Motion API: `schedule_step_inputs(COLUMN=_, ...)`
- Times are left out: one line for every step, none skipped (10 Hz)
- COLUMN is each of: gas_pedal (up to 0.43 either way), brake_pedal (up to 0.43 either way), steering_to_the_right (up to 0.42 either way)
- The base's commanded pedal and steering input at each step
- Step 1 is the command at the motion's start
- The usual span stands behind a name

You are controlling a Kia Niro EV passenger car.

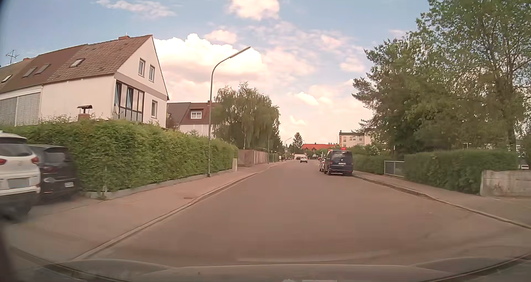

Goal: Follow the waypoints while adhering to traffic rules and regulations

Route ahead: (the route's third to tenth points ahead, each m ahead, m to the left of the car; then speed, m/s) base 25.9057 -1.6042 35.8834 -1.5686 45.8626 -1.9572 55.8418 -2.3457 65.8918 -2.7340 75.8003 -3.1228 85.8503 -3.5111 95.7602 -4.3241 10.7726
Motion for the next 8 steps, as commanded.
schedule_step_inputs(gas_pedal=0.079, brake_pedal=0.018, steering_to_the_right=0.005)
schedule_step_inputs(gas_pedal=0.079, brake_pedal=0.018, steering_to_the_right=0.007)
schedule_step_inputs(gas_pedal=0.079, brake_pedal=0.018, steering_to_the_right=0.008)
schedule_step_inputs(gas_pedal=0.079, brake_pedal=0.018, steering_to_the_right=0.007)
schedule_step_inputs(gas_pedal=0.079, brake_pedal=0.018, steering_to_the_right=0.008)
schedule_step_inputs(gas_pedal=0.079, brake_pedal=0.018, steering_to_the_right=0.011)
schedule_step_inputs(gas_pedal=0.079, brake_pedal=0.018, steering_to_the_right=0.016)
schedule_step_inputs(gas_pedal=0.079, brake_pedal=0.018, steering_to_the_right=0.016)
